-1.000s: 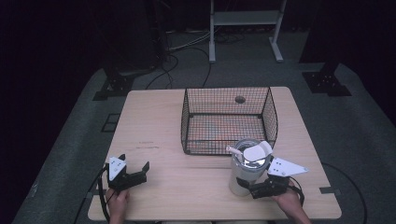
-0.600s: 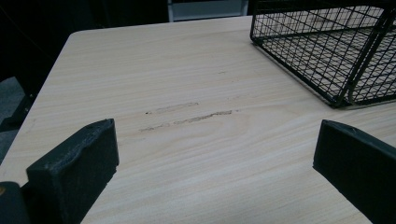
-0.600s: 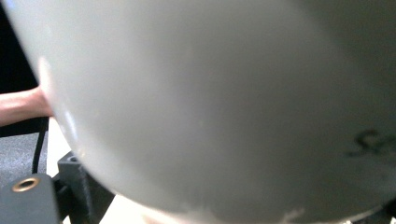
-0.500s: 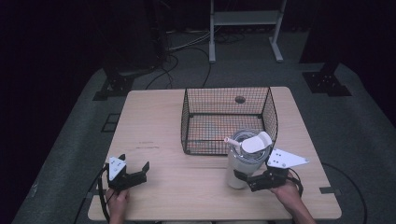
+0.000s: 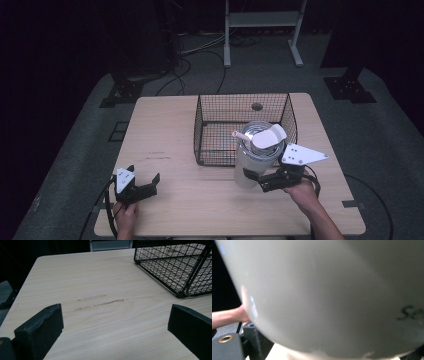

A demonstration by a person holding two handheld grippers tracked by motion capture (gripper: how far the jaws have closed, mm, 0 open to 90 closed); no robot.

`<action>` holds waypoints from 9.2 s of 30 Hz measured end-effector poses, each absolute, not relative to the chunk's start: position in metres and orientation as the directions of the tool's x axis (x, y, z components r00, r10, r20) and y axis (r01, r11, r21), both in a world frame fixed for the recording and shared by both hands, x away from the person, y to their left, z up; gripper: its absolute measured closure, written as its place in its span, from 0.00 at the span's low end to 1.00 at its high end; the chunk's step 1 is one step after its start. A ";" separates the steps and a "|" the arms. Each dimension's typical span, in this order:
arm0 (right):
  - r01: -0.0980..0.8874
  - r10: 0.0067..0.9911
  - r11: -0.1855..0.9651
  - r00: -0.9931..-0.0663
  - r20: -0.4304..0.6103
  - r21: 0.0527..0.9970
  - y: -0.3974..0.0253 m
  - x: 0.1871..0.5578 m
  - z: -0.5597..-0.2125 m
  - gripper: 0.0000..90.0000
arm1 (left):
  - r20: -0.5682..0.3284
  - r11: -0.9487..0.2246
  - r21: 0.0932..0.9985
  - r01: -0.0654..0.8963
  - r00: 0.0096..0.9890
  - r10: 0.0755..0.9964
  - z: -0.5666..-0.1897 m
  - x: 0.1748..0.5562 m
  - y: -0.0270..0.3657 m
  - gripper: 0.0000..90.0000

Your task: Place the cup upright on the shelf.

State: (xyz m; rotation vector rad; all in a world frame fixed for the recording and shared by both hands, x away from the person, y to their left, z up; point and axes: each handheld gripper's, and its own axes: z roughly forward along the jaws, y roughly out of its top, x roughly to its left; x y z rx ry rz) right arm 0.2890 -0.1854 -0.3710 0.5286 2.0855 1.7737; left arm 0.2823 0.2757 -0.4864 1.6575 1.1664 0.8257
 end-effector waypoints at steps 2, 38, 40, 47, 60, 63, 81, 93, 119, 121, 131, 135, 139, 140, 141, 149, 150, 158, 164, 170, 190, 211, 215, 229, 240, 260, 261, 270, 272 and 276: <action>0.063 0.493 0.138 -0.870 -0.014 0.988 -0.183 0.293 -0.366 0.09 | 0.018 -0.132 0.935 0.330 0.327 0.945 -0.486 0.282 0.276 0.00; 0.105 0.554 0.157 -0.832 0.000 0.982 -0.140 0.413 -0.334 0.09 | 0.007 -0.120 0.937 0.327 0.327 0.945 -0.486 0.283 0.277 0.00; 0.104 0.553 0.160 -0.833 -0.002 0.982 -0.138 0.416 -0.334 0.09 | 0.006 -0.120 0.937 0.328 0.327 0.945 -0.486 0.283 0.278 0.00; 0.114 0.552 0.183 -0.834 -0.006 0.977 -0.125 0.436 -0.335 0.09 | -0.003 -0.110 0.939 0.326 0.326 0.945 -0.486 0.283 0.278 0.00; 0.159 0.556 0.177 -0.830 0.035 0.971 -0.112 0.469 -0.363 0.09 | -0.003 -0.109 0.939 0.325 0.326 0.945 -0.486 0.283 0.279 0.00; 0.160 0.557 0.186 -0.830 0.030 0.969 -0.111 0.471 -0.368 0.09 | -0.004 -0.108 0.939 0.325 0.325 0.946 -0.486 0.283 0.279 0.00; 0.223 0.551 0.236 -0.832 0.059 0.946 -0.095 0.489 -0.399 0.09 | 0.002 -0.114 0.939 0.325 0.325 0.946 -0.486 0.283 0.278 0.00; 0.253 0.560 0.285 -0.827 0.053 0.925 -0.088 0.496 -0.408 0.09 | 0.002 -0.112 0.940 0.323 0.324 0.946 -0.486 0.283 0.278 0.00; 0.236 0.510 0.352 -0.860 0.025 0.906 -0.095 0.503 -0.424 0.08 | 0.016 -0.126 0.939 0.319 0.327 0.945 -0.487 0.282 0.276 0.00; 0.241 0.509 0.346 -0.860 0.034 0.907 -0.097 0.504 -0.424 0.08 | 0.016 -0.127 0.939 0.321 0.327 0.945 -0.487 0.282 0.276 0.00; 0.239 0.510 0.354 -0.860 0.027 0.904 -0.105 0.502 -0.423 0.08 | 0.017 -0.128 0.938 0.321 0.327 0.945 -0.487 0.282 0.276 0.00; 0.243 0.514 0.355 -0.857 0.029 0.903 -0.107 0.501 -0.423 0.08 | 0.017 -0.128 0.938 0.322 0.327 0.945 -0.487 0.282 0.276 0.00; 0.243 0.520 0.366 -0.854 0.019 0.898 -0.110 0.500 -0.421 0.08 | 0.017 -0.128 0.938 0.322 0.327 0.945 -0.487 0.282 0.276 0.00; 0.243 0.520 0.366 -0.854 0.019 0.898 -0.110 0.500 -0.421 0.08 | 0.018 -0.130 0.938 0.322 0.327 0.945 -0.487 0.282 0.276 0.00; 0.246 0.523 0.366 -0.852 0.020 0.898 -0.111 0.499 -0.421 0.08 | 0.018 -0.129 0.938 0.323 0.327 0.945 -0.487 0.282 0.276 0.00; 0.244 0.521 0.374 -0.853 0.015 0.895 -0.112 0.498 -0.420 0.08 | 0.019 -0.130 0.938 0.323 0.325 0.946 -0.487 0.282 0.276 0.00; 0.244 0.521 0.374 -0.853 0.015 0.895 -0.112 0.498 -0.420 0.08 | 0.019 -0.130 0.938 0.323 0.325 0.946 -0.487 0.282 0.276 0.00; 0.242 0.516 0.395 -0.856 0.004 0.886 -0.113 0.495 -0.418 0.08 | 0.021 -0.131 0.937 0.323 0.323 0.946 -0.487 0.282 0.276 0.00; 0.244 0.509 0.410 -0.861 0.001 0.879 -0.113 0.494 -0.418 0.08 | 0.019 -0.130 0.936 0.326 0.321 0.947 -0.487 0.282 0.276 0.00; 0.243 0.515 0.409 -0.857 -0.003 0.880 -0.115 0.492 -0.417 0.08 | 0.019 -0.129 0.937 0.325 0.322 0.947 -0.487 0.282 0.276 0.00; 0.253 0.530 0.398 -0.848 0.004 0.882 -0.131 0.480 -0.408 0.08 | 0.020 -0.131 0.938 0.321 0.325 0.945 -0.487 0.282 0.276 0.00; 0.272 0.595 0.386 -0.804 -0.012 0.882 -0.172 0.454 -0.370 0.09 | 0.027 -0.137 0.937 0.322 0.325 0.945 -0.487 0.282 0.275 0.00; 0.274 0.601 0.387 -0.799 -0.016 0.881 -0.176 0.450 -0.366 0.09 | 0.026 -0.137 0.936 0.324 0.325 0.945 -0.487 0.282 0.275 0.00; 0.279 0.604 0.393 -0.797 -0.017 0.876 -0.191 0.430 -0.363 0.09 | 0.028 -0.141 0.934 0.329 0.324 0.946 -0.487 0.283 0.274 0.00; 0.301 0.603 0.400 -0.798 -0.001 0.866 -0.201 0.415 -0.365 0.09 | 0.036 -0.148 0.933 0.327 0.325 0.945 -0.487 0.283 0.274 0.00; 0.271 0.583 0.361 -0.812 0.011 0.892 -0.220 0.376 -0.367 0.09 | 0.035 -0.146 0.933 0.329 0.322 0.946 -0.487 0.283 0.273 0.00; 0.270 0.581 0.365 -0.814 0.009 0.891 -0.221 0.375 -0.369 0.09 | 0.034 -0.145 0.933 0.328 0.321 0.946 -0.487 0.283 0.273 0.00; 0.294 0.583 0.363 -0.812 0.031 0.884 -0.232 0.360 -0.385 0.09 | 0.042 -0.153 0.932 0.329 0.322 0.946 -0.487 0.283 0.273 0.00; 0.293 0.585 0.360 -0.810 0.030 0.886 -0.234 0.358 -0.387 0.09 | 0.041 -0.152 0.932 0.328 0.322 0.946 -0.487 0.283 0.273 0.00; 0.296 0.585 0.358 -0.810 0.034 0.886 -0.238 0.352 -0.390 0.09 | 0.042 -0.154 0.932 0.329 0.322 0.946 -0.487 0.283 0.273 0.00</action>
